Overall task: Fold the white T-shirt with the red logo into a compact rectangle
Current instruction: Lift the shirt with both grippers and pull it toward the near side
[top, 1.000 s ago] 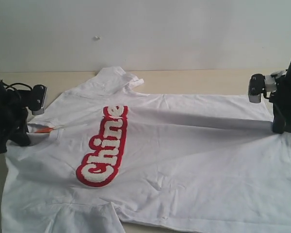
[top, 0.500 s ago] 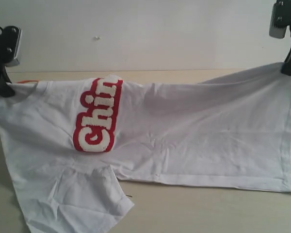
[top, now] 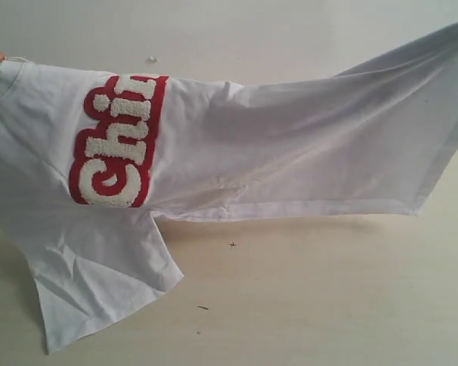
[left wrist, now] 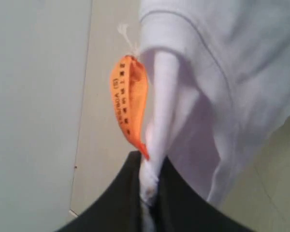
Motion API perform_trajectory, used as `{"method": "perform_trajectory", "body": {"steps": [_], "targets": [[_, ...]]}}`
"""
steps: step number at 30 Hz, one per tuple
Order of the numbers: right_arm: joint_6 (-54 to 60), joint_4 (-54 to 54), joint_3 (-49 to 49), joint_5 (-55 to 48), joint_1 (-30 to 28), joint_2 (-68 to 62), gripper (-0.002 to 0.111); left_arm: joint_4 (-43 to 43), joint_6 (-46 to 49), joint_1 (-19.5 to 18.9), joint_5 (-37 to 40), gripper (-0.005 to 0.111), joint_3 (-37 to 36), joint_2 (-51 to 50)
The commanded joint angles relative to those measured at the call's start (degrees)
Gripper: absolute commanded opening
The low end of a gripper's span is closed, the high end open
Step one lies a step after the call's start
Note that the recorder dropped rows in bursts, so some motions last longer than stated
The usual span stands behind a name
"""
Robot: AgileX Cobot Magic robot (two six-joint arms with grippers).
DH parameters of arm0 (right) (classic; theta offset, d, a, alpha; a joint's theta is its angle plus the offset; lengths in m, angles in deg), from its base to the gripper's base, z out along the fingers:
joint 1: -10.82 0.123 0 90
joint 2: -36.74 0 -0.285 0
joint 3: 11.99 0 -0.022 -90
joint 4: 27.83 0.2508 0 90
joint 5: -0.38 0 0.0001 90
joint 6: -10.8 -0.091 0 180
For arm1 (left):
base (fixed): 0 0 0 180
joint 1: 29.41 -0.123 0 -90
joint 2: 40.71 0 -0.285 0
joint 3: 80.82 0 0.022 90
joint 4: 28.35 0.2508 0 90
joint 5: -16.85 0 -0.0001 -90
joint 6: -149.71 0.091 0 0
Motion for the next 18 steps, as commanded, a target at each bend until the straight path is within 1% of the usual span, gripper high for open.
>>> {"method": "perform_trajectory", "body": {"steps": [1, 4, 8, 10, 12, 14, 18], "targets": [[0.4, 5.8, -1.0, -0.4, -0.3, 3.9, 0.0, -2.9, -1.2, 0.0, 3.1, 0.0, -0.7, 2.9], [0.4, 6.8, -1.6, -0.2, -0.3, 5.5, 0.0, -6.0, 0.3, 0.0, 3.2, 0.0, -1.8, 4.6], [-0.1, 6.8, -1.6, 3.0, -0.3, 7.0, 0.0, -7.3, 1.2, 0.0, -0.8, 0.0, -1.8, 6.5], [-1.9, 6.2, -1.6, 5.0, -0.3, 7.4, 0.0, -7.3, 0.5, 0.0, -3.5, 0.0, -1.8, 7.2], [-5.5, 3.1, -1.6, 7.3, -0.3, 7.9, 0.0, -6.3, -0.6, 0.0, -6.3, 0.0, -1.8, 8.0], [-8.7, 1.3, -1.6, 8.6, -0.3, 8.1, 0.0, -6.4, -0.8, 0.0, -7.6, 0.0, -1.8, 8.6], [-6.6, 4.0, -1.6, 7.4, -0.3, 8.0, 0.0, -7.3, -0.5, 0.0, -7.9, 0.0, -1.8, 8.7]]}}
